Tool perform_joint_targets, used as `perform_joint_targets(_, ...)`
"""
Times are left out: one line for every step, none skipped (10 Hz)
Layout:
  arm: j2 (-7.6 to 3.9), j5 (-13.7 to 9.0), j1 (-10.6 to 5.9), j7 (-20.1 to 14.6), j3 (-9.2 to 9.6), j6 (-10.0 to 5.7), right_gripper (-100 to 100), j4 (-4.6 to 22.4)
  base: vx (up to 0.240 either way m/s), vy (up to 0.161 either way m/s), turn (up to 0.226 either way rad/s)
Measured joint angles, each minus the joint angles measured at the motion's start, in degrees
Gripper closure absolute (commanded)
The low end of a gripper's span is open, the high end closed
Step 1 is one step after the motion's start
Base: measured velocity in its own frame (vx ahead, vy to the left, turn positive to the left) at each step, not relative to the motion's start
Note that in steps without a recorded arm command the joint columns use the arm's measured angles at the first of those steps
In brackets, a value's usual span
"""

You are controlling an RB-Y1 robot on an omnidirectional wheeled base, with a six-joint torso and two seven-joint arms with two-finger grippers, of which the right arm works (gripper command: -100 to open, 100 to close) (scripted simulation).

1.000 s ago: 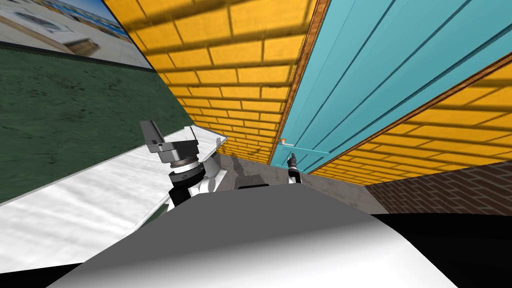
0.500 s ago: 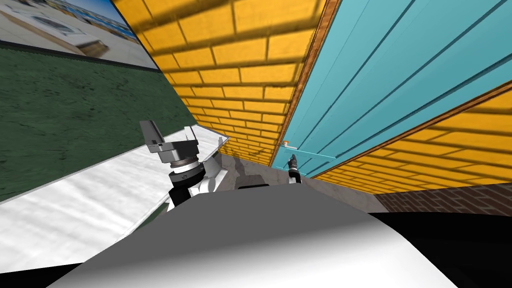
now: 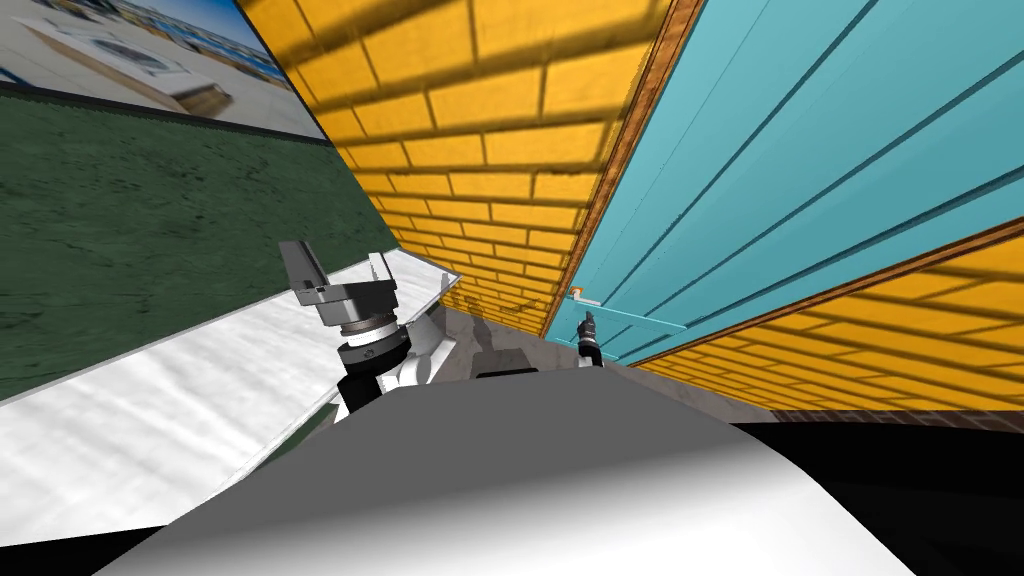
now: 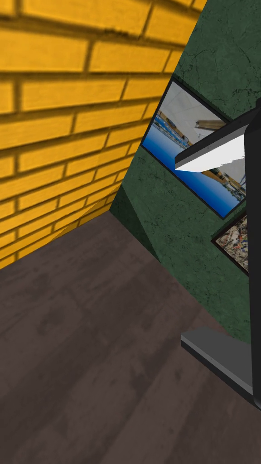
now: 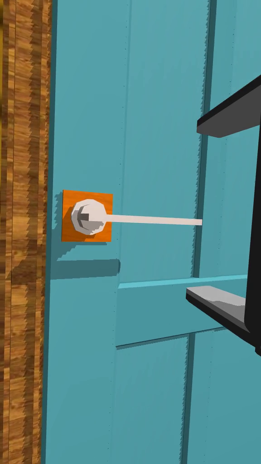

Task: Pull the door open

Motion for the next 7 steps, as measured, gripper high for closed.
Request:
perform_joint_targets(-0.02, -0.02, -0.04, 0.01, -0.02, -0.03, -100, 0.1, 0.126, -0.031, 0.04)
perform_joint_targets(-0.18, -0.09, -0.23, -0.09, -0.12, -0.26, -100, 0.69, 0.179, -0.067, 0.048)
perform_joint_targets(-0.23, -0.16, 0.04, -0.14, -0.23, -0.19, -100, 0.37, 0.182, -0.091, 0.036)
perform_joint_targets(-0.39, -0.25, 0.1, -0.21, -0.37, -0.13, -100, 0.39, 0.195, -0.099, 0.052)
perform_joint_targets(-0.51, -0.34, 0.26, -0.32, -0.51, -0.26, -100, 0.55, 0.206, -0.101, 0.066)
perform_joint_targets(-0.73, -0.45, 0.27, -0.47, -0.68, -0.44, -100, 0.87, 0.192, -0.113, 0.055)
perform_joint_targets(-0.9, -0.55, 0.2, -0.61, -0.83, -0.69, -100, 1.35, 0.171, -0.098, 0.047)
